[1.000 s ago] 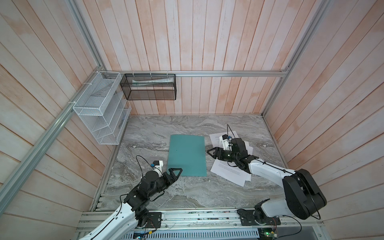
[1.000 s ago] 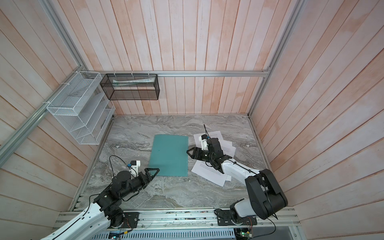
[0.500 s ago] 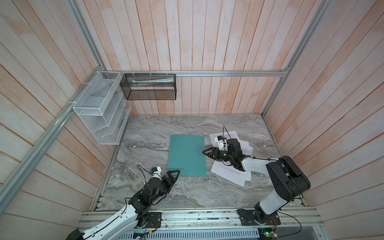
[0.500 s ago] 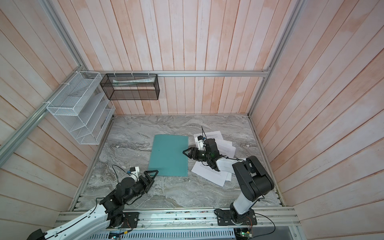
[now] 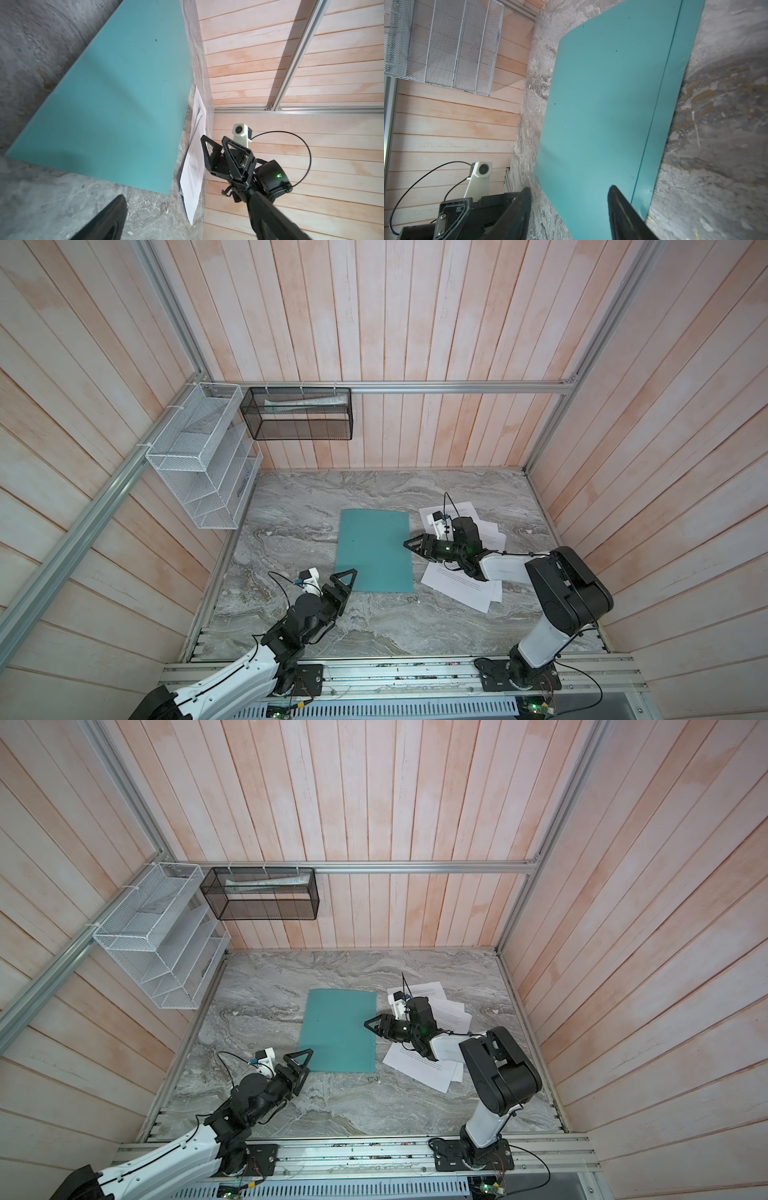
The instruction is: Put the files into the folder
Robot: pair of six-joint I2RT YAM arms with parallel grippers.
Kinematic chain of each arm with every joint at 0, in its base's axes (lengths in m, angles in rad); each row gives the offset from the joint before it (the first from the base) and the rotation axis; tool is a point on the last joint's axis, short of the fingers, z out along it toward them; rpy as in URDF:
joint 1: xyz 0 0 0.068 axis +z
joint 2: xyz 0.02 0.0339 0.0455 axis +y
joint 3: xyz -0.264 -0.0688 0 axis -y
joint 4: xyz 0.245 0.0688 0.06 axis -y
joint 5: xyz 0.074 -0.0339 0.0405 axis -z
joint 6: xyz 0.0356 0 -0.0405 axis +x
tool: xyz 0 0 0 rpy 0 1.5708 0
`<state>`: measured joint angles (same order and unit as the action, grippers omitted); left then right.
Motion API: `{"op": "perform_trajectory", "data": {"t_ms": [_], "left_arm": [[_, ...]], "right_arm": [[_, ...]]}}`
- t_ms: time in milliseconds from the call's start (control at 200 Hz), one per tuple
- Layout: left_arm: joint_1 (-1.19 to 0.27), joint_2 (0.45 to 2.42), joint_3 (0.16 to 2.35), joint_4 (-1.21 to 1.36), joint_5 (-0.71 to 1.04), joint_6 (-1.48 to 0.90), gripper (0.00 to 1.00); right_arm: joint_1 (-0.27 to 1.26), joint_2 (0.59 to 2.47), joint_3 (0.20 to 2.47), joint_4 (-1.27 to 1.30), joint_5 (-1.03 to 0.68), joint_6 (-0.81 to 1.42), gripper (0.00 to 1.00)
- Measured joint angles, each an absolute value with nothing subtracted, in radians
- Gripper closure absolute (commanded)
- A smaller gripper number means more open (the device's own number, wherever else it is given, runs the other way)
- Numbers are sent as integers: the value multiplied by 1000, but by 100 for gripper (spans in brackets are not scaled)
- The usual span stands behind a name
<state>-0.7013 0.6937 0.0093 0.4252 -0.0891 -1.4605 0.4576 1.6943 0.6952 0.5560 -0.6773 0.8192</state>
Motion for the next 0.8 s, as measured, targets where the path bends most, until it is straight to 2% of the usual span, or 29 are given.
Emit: {"op": "perform_trajectory", "data": {"t_ms": [375, 800], "left_arm": [[-701, 714, 9, 377, -118, -1467, 6], [-700, 844, 9, 409, -133, -1467, 7]], "right_arm": [[458, 1700, 708, 562, -680, 822, 44], [458, 1734, 722, 576, -686, 823, 45]]}}
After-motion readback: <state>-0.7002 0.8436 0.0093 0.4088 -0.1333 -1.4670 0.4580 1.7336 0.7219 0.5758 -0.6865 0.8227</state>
